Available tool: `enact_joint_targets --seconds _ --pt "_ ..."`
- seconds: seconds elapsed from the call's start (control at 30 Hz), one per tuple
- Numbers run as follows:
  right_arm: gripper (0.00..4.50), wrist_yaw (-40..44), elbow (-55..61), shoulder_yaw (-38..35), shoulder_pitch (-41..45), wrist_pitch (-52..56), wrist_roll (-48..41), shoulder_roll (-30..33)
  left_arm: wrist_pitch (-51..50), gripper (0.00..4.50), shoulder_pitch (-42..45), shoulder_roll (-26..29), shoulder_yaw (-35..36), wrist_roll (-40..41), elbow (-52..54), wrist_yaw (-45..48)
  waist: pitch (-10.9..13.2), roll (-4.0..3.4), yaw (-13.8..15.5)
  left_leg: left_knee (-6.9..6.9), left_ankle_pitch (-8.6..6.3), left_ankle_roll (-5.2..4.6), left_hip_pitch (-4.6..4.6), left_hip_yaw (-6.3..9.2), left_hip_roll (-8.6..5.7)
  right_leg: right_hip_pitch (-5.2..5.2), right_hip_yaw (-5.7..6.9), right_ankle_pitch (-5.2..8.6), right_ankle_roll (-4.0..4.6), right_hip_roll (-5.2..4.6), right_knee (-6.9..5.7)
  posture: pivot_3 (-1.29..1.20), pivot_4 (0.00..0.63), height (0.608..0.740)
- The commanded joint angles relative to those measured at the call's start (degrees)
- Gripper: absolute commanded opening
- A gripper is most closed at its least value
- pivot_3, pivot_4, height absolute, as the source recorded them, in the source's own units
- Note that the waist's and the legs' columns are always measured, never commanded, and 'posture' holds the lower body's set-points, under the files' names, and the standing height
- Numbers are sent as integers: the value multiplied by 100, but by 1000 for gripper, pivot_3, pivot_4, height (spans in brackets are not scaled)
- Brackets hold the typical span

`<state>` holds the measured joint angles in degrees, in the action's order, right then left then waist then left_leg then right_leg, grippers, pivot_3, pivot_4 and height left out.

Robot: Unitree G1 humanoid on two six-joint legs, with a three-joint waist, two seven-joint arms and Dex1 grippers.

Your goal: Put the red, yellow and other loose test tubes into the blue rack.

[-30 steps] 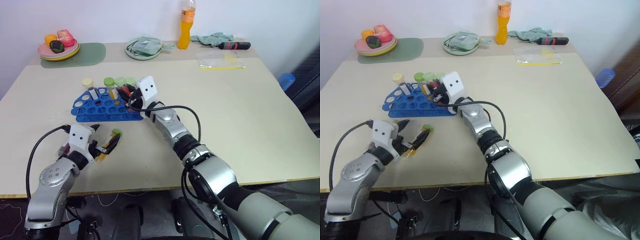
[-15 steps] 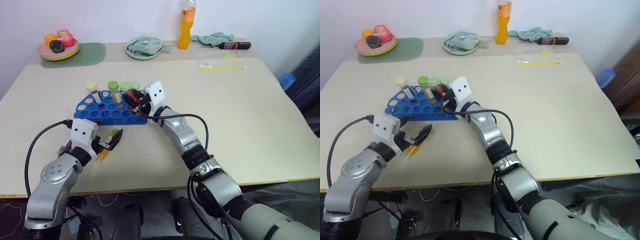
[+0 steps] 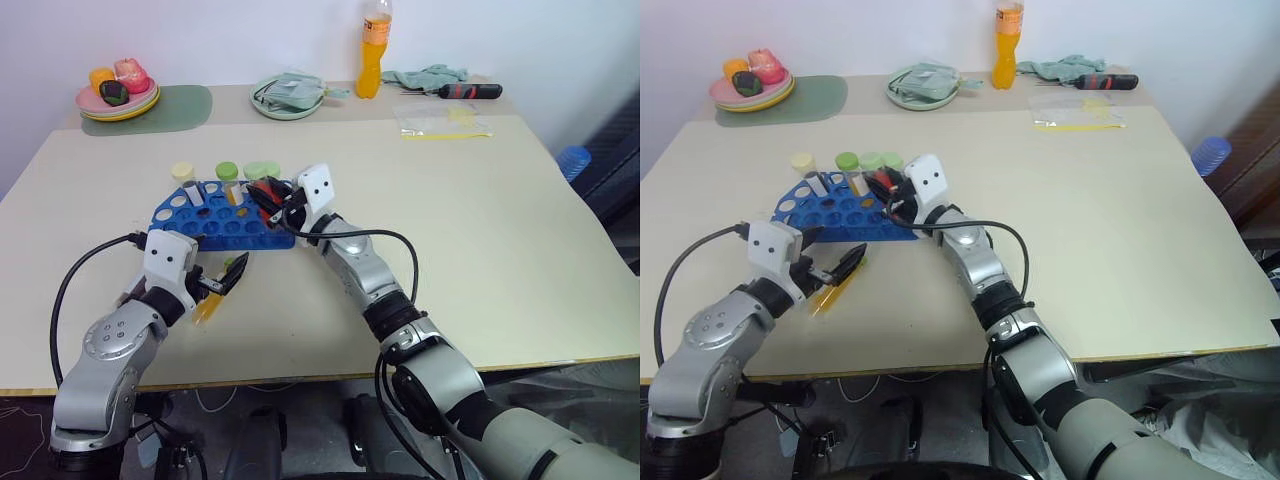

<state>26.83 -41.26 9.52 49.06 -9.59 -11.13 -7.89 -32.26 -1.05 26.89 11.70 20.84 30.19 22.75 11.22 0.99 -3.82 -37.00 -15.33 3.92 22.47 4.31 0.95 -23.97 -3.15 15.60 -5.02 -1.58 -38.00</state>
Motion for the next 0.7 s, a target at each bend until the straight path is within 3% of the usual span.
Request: enact_joint_targets --seconds 0.03,0.57,0.7 --pt "769 87 -72 -133 -307 -467 -154 -582 81 4500 -33 77 109 43 216 51 0 0 1 0 0 0 0 0 0 0 0 0 0 0 0 0 150 740" --pt "769 472 -519 110 -769 -1578 6 -510 261 4500 -250 159 217 37 91 255 0 0 -8 0 0 0 -3 0 1 1 -1 0 0 2 -1 0 150 740" --pt "2717 542 -147 117 -729 -1547 -33 -473 283 4500 -277 164 243 48 47 264 0 0 -8 0 0 0 -3 -1 1 1 -1 0 0 1 -1 0 150 740"
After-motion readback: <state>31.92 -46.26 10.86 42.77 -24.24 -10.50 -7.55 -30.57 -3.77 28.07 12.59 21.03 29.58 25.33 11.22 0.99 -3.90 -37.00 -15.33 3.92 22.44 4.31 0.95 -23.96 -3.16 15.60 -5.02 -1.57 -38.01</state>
